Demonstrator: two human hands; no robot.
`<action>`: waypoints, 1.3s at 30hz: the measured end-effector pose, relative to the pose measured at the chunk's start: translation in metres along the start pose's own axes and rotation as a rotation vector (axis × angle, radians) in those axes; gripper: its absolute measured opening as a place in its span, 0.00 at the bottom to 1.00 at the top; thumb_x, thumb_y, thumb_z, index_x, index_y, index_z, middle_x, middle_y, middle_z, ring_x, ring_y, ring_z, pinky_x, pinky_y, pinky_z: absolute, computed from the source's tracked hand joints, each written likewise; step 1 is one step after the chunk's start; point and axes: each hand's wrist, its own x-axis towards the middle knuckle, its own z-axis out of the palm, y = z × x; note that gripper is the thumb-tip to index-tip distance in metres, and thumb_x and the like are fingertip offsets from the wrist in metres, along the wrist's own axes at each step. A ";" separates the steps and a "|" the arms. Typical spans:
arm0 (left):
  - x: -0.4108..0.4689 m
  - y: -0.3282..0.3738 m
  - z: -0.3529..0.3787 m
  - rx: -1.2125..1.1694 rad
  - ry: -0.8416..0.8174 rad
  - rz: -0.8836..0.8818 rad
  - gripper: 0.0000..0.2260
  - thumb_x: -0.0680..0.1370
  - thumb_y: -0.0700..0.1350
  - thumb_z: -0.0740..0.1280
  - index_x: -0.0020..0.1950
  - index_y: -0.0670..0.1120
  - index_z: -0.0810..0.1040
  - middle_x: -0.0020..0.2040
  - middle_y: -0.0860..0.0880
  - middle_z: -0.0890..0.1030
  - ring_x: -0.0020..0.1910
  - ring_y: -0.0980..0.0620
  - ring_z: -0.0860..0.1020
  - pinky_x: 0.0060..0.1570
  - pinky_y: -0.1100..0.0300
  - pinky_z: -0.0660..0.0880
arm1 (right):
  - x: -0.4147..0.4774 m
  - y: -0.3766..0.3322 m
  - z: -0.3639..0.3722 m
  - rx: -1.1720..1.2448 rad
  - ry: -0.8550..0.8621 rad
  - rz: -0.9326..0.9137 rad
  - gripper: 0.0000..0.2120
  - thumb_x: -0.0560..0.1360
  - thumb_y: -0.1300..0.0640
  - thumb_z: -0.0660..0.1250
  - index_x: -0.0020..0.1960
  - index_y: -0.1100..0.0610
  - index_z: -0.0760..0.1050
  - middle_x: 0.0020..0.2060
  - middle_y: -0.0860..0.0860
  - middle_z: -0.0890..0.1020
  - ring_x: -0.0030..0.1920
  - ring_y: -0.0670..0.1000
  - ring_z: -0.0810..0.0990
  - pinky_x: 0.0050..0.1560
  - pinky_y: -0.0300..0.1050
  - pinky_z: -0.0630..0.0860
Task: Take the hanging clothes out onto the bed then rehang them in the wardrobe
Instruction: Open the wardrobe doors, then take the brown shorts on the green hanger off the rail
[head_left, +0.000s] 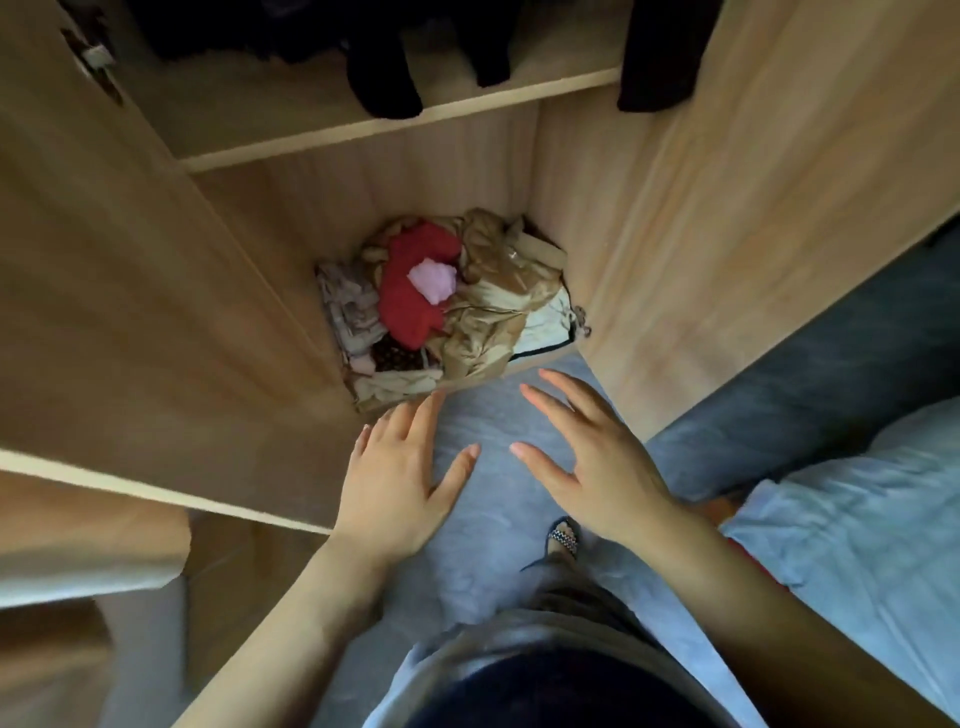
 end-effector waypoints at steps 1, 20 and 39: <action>0.017 0.009 0.001 0.012 -0.007 0.018 0.33 0.75 0.66 0.50 0.72 0.45 0.65 0.62 0.45 0.75 0.61 0.42 0.73 0.62 0.44 0.70 | 0.009 0.011 -0.007 -0.005 0.020 -0.007 0.30 0.75 0.38 0.56 0.68 0.57 0.71 0.69 0.54 0.70 0.68 0.51 0.67 0.65 0.46 0.67; 0.378 0.167 -0.140 0.182 0.414 0.375 0.31 0.75 0.63 0.51 0.71 0.46 0.66 0.67 0.45 0.72 0.65 0.44 0.70 0.61 0.48 0.70 | 0.320 0.125 -0.247 -0.137 0.382 -0.198 0.29 0.76 0.39 0.55 0.70 0.54 0.67 0.71 0.51 0.66 0.70 0.51 0.64 0.66 0.40 0.62; 0.592 0.300 -0.450 0.401 1.106 0.863 0.28 0.74 0.62 0.52 0.69 0.48 0.68 0.64 0.46 0.71 0.65 0.44 0.68 0.62 0.43 0.64 | 0.543 0.052 -0.498 -0.368 0.944 -0.332 0.24 0.78 0.43 0.59 0.70 0.54 0.68 0.69 0.50 0.68 0.70 0.48 0.65 0.66 0.37 0.61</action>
